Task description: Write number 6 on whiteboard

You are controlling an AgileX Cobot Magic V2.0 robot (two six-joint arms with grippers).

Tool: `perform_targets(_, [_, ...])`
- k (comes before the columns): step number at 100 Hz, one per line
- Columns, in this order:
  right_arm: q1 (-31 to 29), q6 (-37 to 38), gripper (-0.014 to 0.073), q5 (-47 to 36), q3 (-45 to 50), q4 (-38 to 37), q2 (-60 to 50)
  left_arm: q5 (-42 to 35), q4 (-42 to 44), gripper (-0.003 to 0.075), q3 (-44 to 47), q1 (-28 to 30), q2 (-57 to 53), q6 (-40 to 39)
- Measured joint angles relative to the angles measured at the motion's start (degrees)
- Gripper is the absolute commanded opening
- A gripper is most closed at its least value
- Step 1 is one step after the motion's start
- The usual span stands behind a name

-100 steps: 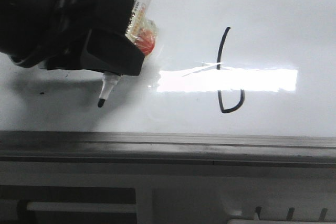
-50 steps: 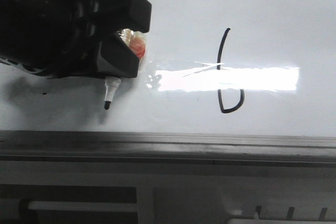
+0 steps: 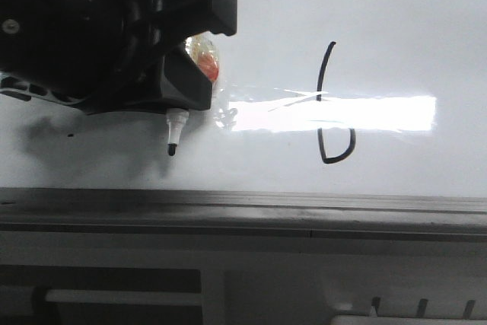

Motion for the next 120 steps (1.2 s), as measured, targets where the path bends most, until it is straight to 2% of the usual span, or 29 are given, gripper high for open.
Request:
perform_targets(6, [0.0,0.12,-0.0064,0.0,0.0,0.0,0.0,0.08,0.0,0.0064,-0.12,0.0,0.22,-0.13])
perform_targets(23, [0.0,0.12,-0.0064,0.13,0.0,0.0,0.0,0.66,0.0,0.0328,-1.17,0.0,0.61,-0.13])
perform_targets(28, [0.0,0.12,-0.0064,0.13,0.0,0.0,0.0,1.25,0.0,0.0361,-1.38,-0.07,0.64,-0.16])
perform_targets(48, [0.0,0.12,-0.0064,0.26,0.0,0.61,0.0,1.71,0.0,0.0387,-1.77,-0.36,0.73,-0.16])
perform_targets(65, [0.0,0.12,-0.0064,0.26,0.0,0.91,0.0,2.39,0.0,0.0543,-2.17,-0.62,0.73,-0.26])
perform_targets(72, [0.0,0.12,-0.0064,0.26,0.0,1.05,0.0,2.99,-0.11,0.0575,-2.56,-0.7,0.16,-0.25])
perform_targets(92, [-0.01,0.23,-0.0064,3.04,0.0,1.09,-0.14,0.35,1.11,0.0573,-2.1,0.52,-6.62,0.43])
perform_targets(102, [-0.01,2.04,-0.0064,5.13,0.12,1.09,-0.55,1.29,4.62,0.0517,-0.66,0.86,-12.85,3.66])
perform_targets(109, [-0.01,2.99,-0.0064,5.28,1.06,0.88,-2.14,3.14,7.79,0.041,1.52,0.86,-19.0,5.81])
perform_targets(120, [-0.01,6.55,-0.0064,4.74,4.87,-2.58,-7.69,4.77,11.66,0.0145,7.8,0.86,-29.79,7.0])
